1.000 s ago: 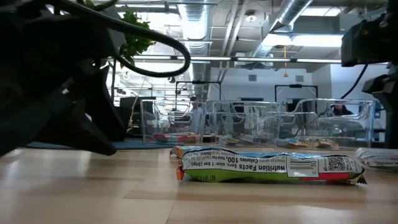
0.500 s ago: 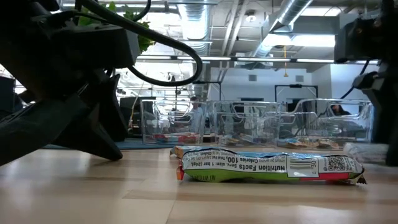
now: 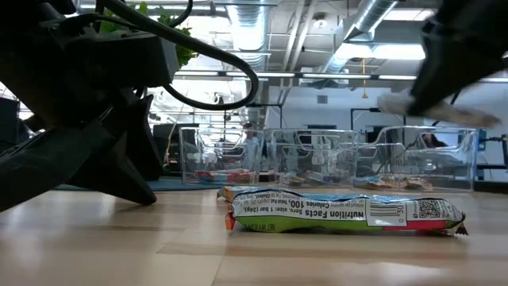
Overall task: Pick and place Granola Bars by type
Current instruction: Put the yellow granola bar into the right transparent bin
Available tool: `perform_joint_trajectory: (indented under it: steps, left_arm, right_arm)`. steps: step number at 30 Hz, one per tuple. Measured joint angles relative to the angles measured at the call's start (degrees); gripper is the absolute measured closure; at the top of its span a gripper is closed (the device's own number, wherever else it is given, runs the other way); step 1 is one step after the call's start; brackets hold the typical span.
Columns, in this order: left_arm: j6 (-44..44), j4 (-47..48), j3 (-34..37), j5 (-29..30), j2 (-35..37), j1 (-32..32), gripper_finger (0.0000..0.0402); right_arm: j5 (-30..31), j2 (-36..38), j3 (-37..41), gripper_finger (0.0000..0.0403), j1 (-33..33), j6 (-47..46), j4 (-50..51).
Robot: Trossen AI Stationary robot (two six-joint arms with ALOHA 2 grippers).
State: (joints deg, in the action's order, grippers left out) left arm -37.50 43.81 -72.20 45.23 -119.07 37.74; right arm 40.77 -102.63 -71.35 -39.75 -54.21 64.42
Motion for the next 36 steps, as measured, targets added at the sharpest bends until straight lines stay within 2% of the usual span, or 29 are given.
perform_joint_trajectory:
  steps: [5, 11, 19, 26, 32, 36]
  left_arm:
    - [-0.02, 0.00, 0.02, 0.02, -0.02, 0.02, 0.0223]
    - [-0.07, -0.01, 0.03, 0.02, -0.04, 0.02, 0.0223]
    - [-0.07, -0.09, 0.06, 0.04, -0.09, 0.12, 0.0223]
    - [-0.07, -0.13, 0.11, 0.27, -0.15, 0.74, 0.0223]
    - [-0.04, -0.24, 0.11, 0.44, -0.15, 0.79, 0.0223]
    - [-0.02, -0.24, 0.11, 0.42, -0.16, 0.79, 0.0223]
  right_arm:
    - [4.80, 0.00, -4.04, 0.0301, 5.07, -11.30, 13.33]
    - [5.67, 0.00, -5.03, 0.0301, 13.39, -25.59, 25.95]
    - [5.89, 0.00, -4.28, 0.0301, 28.67, -17.70, 24.83]
    - [6.27, 0.00, -2.26, 0.0301, 39.32, -13.64, 24.99]
    - [4.16, 0.00, -0.92, 0.0299, 46.39, -12.71, 23.15]
    - [3.09, 0.00, -0.16, 0.0280, 48.83, -12.70, 22.96]
